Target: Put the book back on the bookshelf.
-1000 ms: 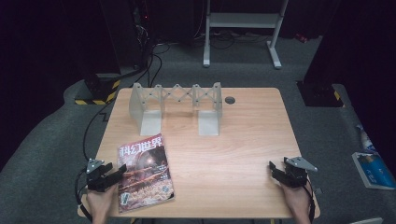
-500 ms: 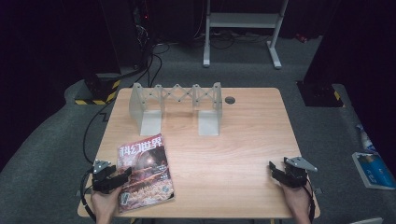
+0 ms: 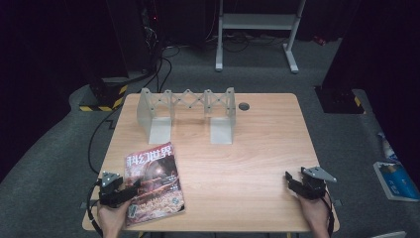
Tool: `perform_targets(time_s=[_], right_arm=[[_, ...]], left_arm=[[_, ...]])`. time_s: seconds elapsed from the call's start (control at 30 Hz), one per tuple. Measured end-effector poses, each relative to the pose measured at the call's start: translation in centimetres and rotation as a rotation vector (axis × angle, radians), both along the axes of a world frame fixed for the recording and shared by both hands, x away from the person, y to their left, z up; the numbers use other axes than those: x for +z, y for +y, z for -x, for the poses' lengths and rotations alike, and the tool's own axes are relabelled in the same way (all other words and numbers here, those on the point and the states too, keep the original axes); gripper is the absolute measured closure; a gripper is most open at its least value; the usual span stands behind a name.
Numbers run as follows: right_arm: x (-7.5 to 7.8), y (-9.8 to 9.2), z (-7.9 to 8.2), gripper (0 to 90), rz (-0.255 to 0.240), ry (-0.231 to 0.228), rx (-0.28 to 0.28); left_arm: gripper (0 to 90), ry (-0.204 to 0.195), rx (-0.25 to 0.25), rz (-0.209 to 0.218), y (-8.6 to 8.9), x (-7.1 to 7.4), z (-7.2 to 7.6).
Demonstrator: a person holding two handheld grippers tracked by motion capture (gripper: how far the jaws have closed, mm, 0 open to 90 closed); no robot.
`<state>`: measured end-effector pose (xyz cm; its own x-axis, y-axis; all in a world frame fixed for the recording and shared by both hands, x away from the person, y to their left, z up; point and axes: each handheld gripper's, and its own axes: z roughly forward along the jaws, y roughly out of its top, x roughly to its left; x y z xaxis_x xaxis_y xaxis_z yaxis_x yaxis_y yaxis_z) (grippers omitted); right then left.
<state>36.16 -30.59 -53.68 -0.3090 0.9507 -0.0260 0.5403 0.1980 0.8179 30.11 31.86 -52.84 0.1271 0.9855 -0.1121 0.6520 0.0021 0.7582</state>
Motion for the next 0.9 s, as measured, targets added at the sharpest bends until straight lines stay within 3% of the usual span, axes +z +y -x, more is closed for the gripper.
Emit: perform_targets(time_s=[0.2, 0.57, 0.9], right_arm=[[0.0, 0.0, 0.0, 33.4, 0.0, 0.0, 0.0], [0.0, 0.0, 0.0, 33.4, 0.0, 0.0, 0.002], [0.0, 0.0, 0.0, 33.4, 0.001, -0.002, 0.003]], left_arm=[[27.2, 0.002, -0.017, 0.002, -0.4, 0.0, 0.1], [27.5, -0.003, 0.001, -0.004, -0.8, 0.0, 0.2], [28.2, 0.011, -0.036, -0.018, -2.3, 0.2, -0.4]])
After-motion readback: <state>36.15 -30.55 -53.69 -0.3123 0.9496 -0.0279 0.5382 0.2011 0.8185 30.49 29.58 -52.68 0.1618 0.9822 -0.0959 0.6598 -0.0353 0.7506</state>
